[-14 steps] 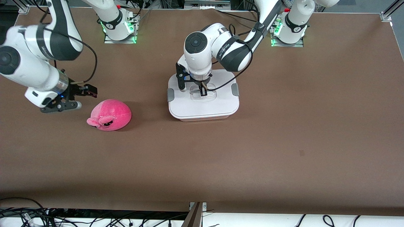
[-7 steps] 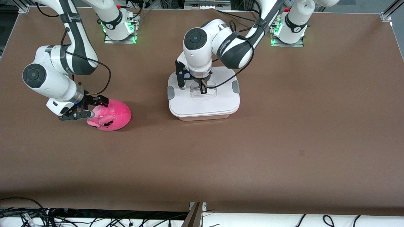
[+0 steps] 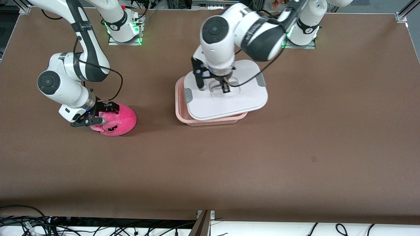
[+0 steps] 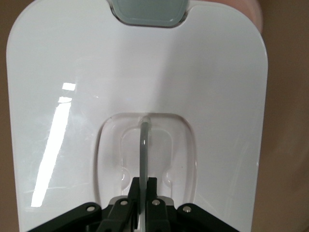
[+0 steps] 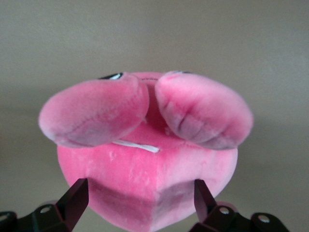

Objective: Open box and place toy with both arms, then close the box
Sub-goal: 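Set the lid aside with the left gripper while the right gripper carries the toy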

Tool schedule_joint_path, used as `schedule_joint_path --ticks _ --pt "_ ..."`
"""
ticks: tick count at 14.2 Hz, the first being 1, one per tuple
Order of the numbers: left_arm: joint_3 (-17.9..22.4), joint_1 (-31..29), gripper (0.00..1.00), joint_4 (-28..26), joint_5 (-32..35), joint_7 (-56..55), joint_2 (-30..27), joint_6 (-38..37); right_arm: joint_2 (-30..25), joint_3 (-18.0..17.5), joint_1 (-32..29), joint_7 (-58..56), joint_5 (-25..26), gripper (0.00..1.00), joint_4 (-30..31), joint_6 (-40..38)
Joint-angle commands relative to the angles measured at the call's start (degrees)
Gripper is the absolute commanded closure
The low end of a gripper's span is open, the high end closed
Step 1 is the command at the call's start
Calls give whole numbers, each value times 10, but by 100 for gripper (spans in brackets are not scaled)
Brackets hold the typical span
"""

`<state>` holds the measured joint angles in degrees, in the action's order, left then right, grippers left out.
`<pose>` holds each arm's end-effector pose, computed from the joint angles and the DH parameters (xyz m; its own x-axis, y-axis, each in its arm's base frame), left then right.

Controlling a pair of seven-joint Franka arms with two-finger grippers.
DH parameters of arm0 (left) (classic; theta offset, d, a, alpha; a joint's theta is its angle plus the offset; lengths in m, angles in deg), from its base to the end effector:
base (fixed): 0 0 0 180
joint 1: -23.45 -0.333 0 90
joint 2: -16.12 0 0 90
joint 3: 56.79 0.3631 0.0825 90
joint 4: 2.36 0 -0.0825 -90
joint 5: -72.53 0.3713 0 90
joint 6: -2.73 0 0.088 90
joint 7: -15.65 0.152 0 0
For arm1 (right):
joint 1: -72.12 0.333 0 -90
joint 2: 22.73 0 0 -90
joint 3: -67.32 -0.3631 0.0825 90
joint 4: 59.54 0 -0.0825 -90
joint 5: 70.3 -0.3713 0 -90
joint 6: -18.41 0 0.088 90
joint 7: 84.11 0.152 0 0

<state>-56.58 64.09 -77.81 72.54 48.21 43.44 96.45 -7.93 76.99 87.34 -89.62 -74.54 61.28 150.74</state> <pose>0.5198 -0.4435 0.4522 0.2843 -0.9494 -0.1336 -0.9514 -0.2966 0.0831 0.5673 0.0608 0.3005 0.9880 0.1457 -0.0519 0.1452 -0.9893 -0.0141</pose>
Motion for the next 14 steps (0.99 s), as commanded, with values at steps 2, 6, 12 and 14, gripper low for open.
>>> schedule_joint_path --ticks 2,6,12,14 --pt "-2 -98 100 1 6 31 -30 -42 -4 -2 0 -19 -7 63 11 9" --pt "-1 -210 100 20 72 163 -27 -63 -3 -2 0 -37 -6 100 -1 -6" --pt "-3 -353 100 29 81 327 -25 -71 -11 -32 8 -54 1 100 -122 -149" --pt "-2 -377 100 29 82 382 -27 -73 -11 -55 16 -80 4 100 -172 -201"
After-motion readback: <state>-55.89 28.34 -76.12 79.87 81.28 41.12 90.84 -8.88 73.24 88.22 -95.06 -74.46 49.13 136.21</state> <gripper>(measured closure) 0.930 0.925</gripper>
